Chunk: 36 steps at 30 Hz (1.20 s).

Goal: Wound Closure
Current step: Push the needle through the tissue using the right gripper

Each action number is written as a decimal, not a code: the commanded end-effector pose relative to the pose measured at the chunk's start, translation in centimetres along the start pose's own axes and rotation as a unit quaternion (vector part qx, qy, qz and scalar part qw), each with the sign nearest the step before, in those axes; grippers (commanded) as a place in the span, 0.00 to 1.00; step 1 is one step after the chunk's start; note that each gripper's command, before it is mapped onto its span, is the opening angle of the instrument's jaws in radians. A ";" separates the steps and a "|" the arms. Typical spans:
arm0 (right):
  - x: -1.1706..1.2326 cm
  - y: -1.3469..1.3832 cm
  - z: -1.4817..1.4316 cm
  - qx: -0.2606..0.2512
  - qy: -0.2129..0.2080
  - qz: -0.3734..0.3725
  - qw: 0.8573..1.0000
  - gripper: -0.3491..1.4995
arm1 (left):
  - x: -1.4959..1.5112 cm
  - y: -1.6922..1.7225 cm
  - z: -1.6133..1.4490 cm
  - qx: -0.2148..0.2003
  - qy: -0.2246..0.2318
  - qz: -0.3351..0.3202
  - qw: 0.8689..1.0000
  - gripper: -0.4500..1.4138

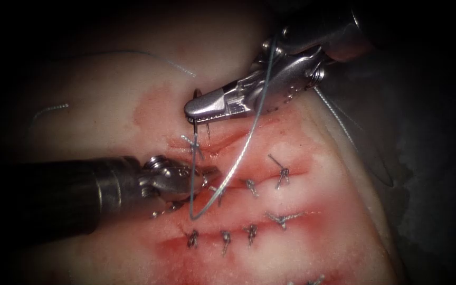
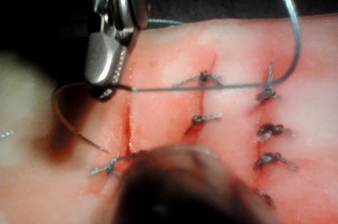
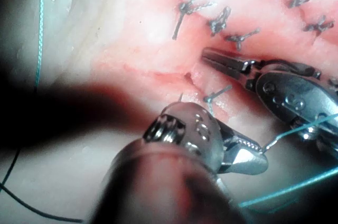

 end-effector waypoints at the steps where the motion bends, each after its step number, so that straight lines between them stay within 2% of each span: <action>1: 0.05 0.04 0.08 0.001 -0.001 -0.002 1.000 0.00 | -0.06 0.00 0.07 0.000 -0.002 0.000 1.000 0.00; 13: 0.07 0.05 0.09 0.000 0.000 -0.005 1.000 0.00 | -0.06 0.00 0.07 0.000 -0.002 0.000 1.000 0.00; 36: 0.06 0.25 0.12 -0.002 -0.002 -0.002 1.000 0.00 | -0.06 0.00 0.07 0.000 -0.002 0.000 1.000 0.00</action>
